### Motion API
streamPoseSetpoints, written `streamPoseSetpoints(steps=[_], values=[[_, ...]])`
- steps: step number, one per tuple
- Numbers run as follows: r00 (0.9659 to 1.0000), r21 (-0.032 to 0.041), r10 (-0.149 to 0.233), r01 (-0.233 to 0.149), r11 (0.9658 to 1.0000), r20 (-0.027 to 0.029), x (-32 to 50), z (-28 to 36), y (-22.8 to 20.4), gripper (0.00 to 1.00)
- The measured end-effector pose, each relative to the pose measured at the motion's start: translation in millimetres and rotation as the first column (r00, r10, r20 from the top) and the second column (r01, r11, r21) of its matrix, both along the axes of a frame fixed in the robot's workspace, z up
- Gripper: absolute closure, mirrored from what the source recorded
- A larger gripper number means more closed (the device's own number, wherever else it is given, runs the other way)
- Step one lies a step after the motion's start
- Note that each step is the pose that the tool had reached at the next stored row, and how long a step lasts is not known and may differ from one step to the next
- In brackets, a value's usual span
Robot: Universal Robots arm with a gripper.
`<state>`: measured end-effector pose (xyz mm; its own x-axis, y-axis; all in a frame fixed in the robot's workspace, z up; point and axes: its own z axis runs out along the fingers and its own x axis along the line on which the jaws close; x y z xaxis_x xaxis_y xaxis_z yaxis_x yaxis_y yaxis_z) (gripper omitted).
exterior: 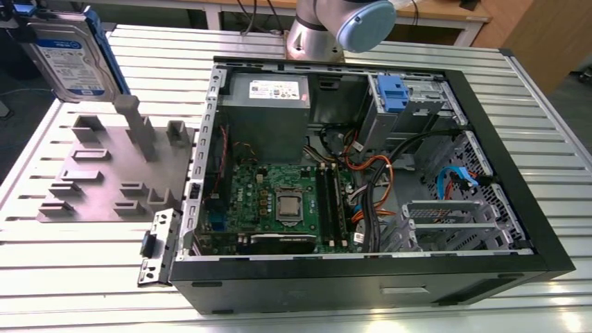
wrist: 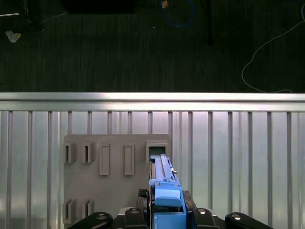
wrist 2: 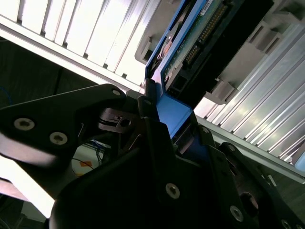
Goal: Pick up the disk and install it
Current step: 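Pick up the disk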
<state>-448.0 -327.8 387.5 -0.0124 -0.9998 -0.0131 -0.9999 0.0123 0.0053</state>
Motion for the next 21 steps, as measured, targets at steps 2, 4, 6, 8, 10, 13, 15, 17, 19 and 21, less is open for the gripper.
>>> streamPoseSetpoints(steps=[2, 4, 6, 8, 10, 13, 15, 17, 19, 21], values=[[1.0, 0.0, 0.0, 0.0, 1.0, 0.0001, 0.0, 0.7, 0.0, 0.63], [1.0, 0.0, 0.0, 0.0, 1.0, 0.0, 0.0, 1.3, 0.0, 0.63], [1.0, 0.0001, 0.0, 0.0, 1.0, 0.0002, 0.0, 2.4, 0.0, 0.63], [1.0, 0.0002, 0.0, 0.0, 1.0, 0.0, 0.0, 2.9, 0.0, 0.63], [1.0, 0.0002, 0.0, 0.0, 1.0, 0.0, 0.0, 2.9, 0.0, 0.63], [1.0, 0.0002, 0.0, 0.0, 1.0, 0.0, 0.0, 2.9, 0.0, 0.63], [1.0, 0.0005, 0.0, 0.0, 1.0, 0.0001, 0.0, 3.6, 0.0, 0.63], [1.0, 0.0005, 0.0, 0.0, 1.0, 0.0, 0.0, 4.2, 0.0, 0.63], [1.0, 0.0005, 0.0, 0.0, 1.0, 0.0001, 0.0, 4.6, 0.0, 0.63], [1.0, 0.0005, 0.0, 0.0, 1.0, 0.0, 0.0, 6.1, 0.0, 0.63]])
